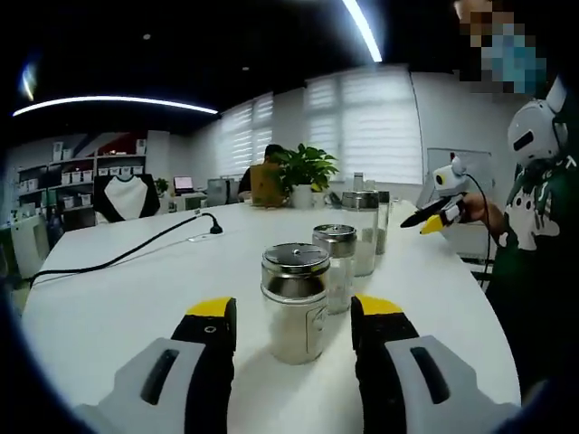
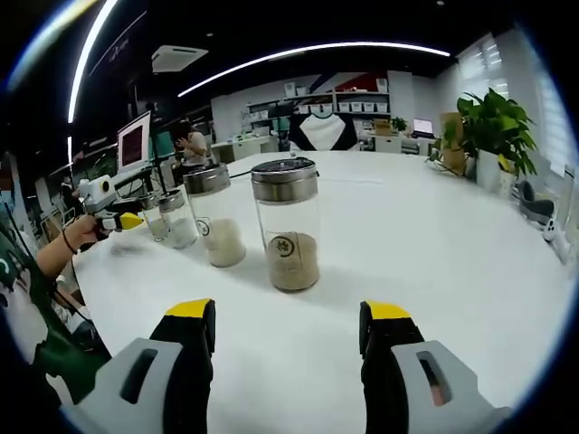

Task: Rotate the seasoning bottle until the label or dispensing opening points toward the visible target arrow and the bottle remains upright within the marked orientation range

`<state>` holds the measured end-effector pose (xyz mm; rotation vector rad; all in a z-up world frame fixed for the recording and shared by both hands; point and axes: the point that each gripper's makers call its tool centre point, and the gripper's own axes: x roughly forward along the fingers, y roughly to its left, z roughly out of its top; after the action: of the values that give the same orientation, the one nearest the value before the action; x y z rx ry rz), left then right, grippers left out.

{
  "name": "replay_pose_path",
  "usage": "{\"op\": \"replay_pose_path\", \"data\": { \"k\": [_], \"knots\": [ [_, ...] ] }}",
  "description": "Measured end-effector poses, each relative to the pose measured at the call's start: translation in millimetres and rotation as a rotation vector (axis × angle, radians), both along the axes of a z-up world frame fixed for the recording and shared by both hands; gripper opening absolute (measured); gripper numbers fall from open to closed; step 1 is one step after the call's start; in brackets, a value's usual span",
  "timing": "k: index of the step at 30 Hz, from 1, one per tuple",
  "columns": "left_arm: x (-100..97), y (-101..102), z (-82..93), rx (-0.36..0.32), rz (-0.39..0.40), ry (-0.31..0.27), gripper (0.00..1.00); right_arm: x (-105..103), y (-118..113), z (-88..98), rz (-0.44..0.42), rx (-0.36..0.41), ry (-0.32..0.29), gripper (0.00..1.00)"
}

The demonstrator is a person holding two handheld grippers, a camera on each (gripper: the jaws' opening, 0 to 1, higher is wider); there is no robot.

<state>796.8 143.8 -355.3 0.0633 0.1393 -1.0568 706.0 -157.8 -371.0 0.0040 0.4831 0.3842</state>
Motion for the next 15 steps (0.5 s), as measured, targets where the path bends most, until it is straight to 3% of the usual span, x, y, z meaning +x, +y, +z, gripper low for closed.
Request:
{"op": "replay_pose_path", "data": {
  "k": [3, 6, 15],
  "knots": [
    [-3.8, 6.4, -2.2, 0.033, 0.031, -0.008, 0.58, -0.2, 1.0, 0.0, 0.004, 0.001, -0.005, 0.65],
    [-6.7, 13.1, -0.1, 0.017, 0.068, 0.010, 0.59, -0.7, 1.8, -0.1, 0.007, 0.003, -0.006, 0.65],
    [-19.4, 19.7, 0.3, 0.053, 0.183, 0.013, 0.66, -1.5, 3.1, 1.8, 0.009, 0.007, -0.020, 0.65]
  ]
}}
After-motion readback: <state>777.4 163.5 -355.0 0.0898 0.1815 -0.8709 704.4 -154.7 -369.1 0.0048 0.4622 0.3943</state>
